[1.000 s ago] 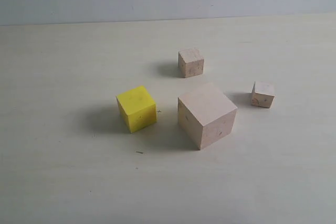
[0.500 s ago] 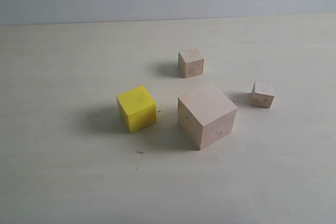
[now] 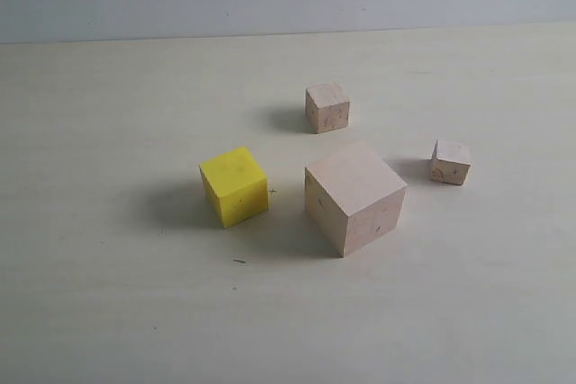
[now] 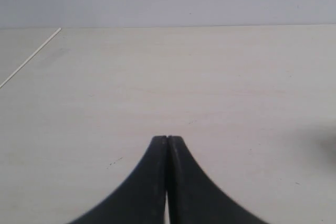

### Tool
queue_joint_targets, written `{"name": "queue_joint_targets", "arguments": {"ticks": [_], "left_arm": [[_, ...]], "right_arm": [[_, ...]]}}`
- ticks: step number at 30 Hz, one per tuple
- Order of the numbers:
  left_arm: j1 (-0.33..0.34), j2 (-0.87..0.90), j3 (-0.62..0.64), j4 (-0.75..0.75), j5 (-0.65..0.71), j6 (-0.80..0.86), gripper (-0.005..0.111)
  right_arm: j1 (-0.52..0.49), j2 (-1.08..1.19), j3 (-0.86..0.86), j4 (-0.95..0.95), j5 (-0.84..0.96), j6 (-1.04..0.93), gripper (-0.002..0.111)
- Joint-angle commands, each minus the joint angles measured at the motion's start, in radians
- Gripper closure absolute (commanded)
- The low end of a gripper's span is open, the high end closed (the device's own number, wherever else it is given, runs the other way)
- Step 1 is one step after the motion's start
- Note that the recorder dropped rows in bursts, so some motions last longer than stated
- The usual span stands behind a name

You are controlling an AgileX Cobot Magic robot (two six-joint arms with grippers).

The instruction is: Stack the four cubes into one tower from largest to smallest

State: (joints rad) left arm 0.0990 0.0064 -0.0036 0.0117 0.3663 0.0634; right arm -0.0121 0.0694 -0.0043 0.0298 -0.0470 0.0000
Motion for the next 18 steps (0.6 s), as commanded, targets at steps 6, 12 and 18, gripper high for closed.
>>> {"name": "queue_joint_targets", "arguments": {"ticks": [6,12,18], "left_arm": [[-0.008,-0.006,0.004,0.002,-0.011,-0.008,0.107],[-0.008,-0.006,0.004,0.002,-0.011,-0.008,0.107],[-0.008,-0.006,0.004,0.002,-0.013,-0.008,0.107]], "right_arm": [[0.001,-0.003,0.004,0.009,-0.27,0.02,0.108],[0.001,0.019,-0.102,-0.005,-0.118,0.135,0.108],[0.001,0.154,-0.341,-0.01,0.096,0.135,0.108]]}}
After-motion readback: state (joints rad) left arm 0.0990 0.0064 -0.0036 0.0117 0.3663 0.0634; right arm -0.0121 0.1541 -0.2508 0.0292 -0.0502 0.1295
